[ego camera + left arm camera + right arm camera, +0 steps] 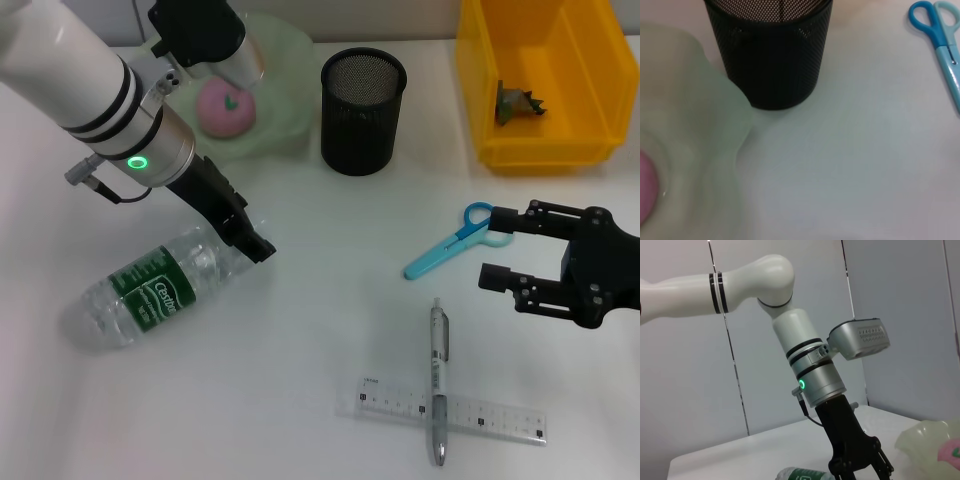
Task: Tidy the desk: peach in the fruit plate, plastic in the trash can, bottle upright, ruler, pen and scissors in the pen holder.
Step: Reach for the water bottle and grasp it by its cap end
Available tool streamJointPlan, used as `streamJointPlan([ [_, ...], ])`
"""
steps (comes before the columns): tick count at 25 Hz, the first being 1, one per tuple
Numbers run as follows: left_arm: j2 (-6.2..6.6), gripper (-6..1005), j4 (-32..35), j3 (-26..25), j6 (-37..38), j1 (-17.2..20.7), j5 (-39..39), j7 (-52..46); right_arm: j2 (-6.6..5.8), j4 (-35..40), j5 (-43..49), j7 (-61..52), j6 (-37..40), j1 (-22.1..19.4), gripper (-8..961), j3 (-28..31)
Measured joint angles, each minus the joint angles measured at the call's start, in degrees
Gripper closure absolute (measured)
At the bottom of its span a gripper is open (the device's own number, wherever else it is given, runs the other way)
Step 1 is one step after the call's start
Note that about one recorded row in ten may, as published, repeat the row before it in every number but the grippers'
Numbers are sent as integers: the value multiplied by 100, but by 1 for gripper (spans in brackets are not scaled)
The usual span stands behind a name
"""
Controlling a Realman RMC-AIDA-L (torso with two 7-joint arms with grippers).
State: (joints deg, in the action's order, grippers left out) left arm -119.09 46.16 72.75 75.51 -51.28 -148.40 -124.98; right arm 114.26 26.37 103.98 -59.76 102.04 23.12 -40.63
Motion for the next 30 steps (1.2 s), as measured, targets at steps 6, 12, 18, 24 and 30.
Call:
streamJointPlan([
  [6,0,205,-58,9,-48,-6,-7,11,0,0,0,-1,0,-1,274,-2],
  [12,12,205,-60,73,-64,-5,-35,53,-2,0,0,-13,16,17,274,-26],
  [18,7,205,-68,175,-152,25,-37,57,-14,0,0,-59,32,11,274,11],
  [24,9,233,-90,220,-247,47,-37,69,-19,0,46,-82,36,8,274,12],
  [30,9,360,-154,364,-322,62,-26,118,-18,0,55,-138,45,10,274,12],
])
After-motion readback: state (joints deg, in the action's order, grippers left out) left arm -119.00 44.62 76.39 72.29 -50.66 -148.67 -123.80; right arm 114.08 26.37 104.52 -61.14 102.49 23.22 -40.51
